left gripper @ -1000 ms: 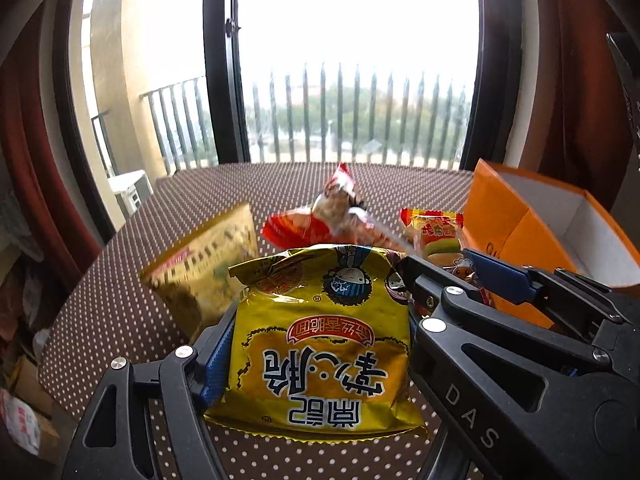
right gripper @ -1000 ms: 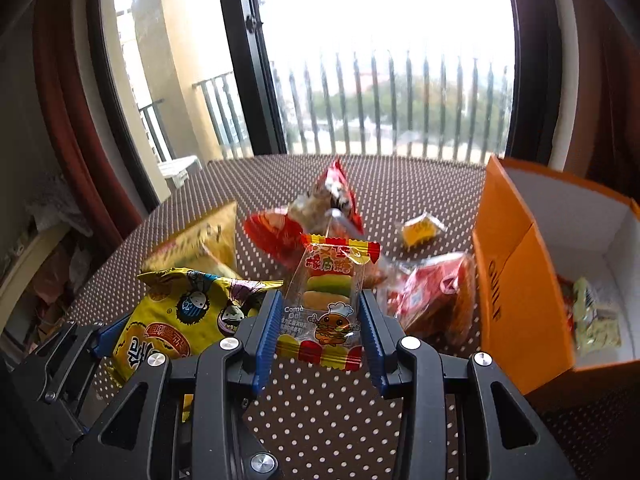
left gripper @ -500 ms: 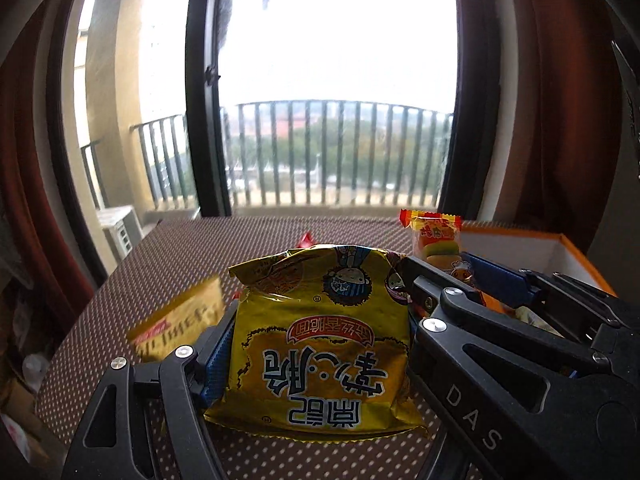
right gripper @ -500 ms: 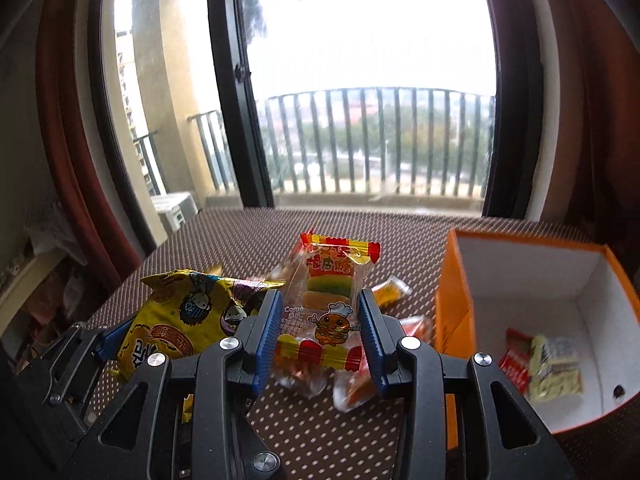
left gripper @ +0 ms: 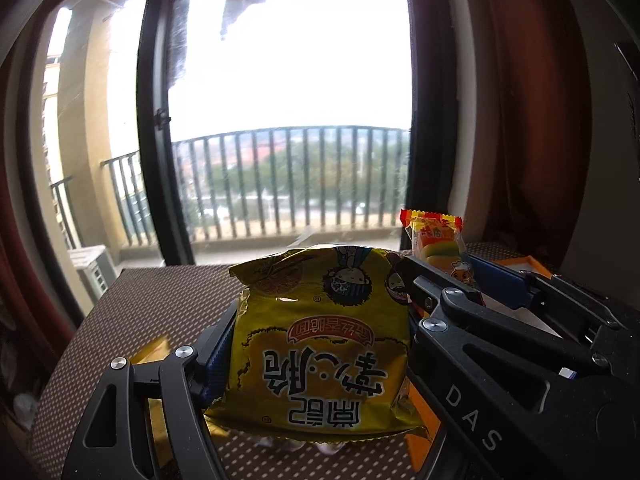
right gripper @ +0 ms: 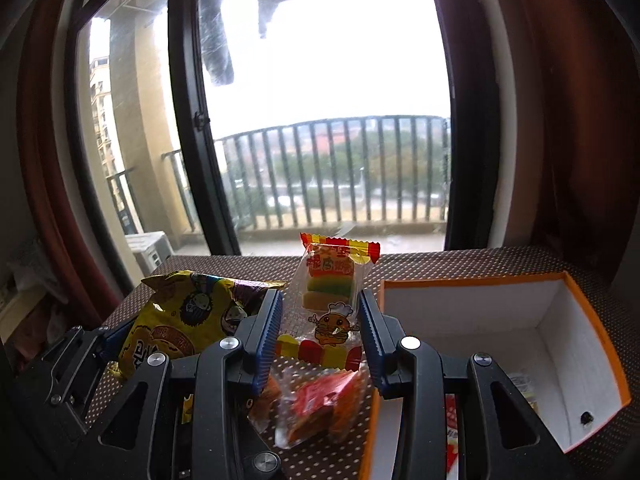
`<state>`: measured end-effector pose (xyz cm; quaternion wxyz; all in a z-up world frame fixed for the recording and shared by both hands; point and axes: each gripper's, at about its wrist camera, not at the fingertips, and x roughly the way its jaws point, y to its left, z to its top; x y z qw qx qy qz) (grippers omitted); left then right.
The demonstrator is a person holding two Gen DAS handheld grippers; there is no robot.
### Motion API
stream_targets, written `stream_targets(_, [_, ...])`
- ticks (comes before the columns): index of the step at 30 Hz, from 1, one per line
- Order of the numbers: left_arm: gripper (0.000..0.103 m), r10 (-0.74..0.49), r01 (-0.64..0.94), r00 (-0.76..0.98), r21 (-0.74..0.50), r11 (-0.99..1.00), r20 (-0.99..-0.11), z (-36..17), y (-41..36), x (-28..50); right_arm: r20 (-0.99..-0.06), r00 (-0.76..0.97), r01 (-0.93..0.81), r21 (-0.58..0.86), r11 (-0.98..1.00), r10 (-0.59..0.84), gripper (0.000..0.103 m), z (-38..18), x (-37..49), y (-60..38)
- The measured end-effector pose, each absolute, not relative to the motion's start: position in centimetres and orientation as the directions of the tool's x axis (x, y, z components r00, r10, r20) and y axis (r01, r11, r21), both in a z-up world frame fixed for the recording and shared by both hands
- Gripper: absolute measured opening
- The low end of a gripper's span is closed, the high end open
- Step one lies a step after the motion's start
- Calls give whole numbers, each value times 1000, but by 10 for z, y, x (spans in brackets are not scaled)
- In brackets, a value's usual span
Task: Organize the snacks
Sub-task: 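Carry both snacks into the white box and open both tools to release them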
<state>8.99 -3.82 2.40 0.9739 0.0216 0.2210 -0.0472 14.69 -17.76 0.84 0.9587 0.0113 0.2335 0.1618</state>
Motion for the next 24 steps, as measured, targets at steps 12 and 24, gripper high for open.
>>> stream_targets(12, [76, -186, 230, 881, 49, 972, -434, 23, -66, 131, -423, 880, -187, 117, 975, 219, 42, 16, 163, -229])
stream_targets(24, [76, -279, 354, 811, 51, 934, -513, 1, -107, 182, -481, 870, -45, 132, 990, 104, 42, 2, 179, -276])
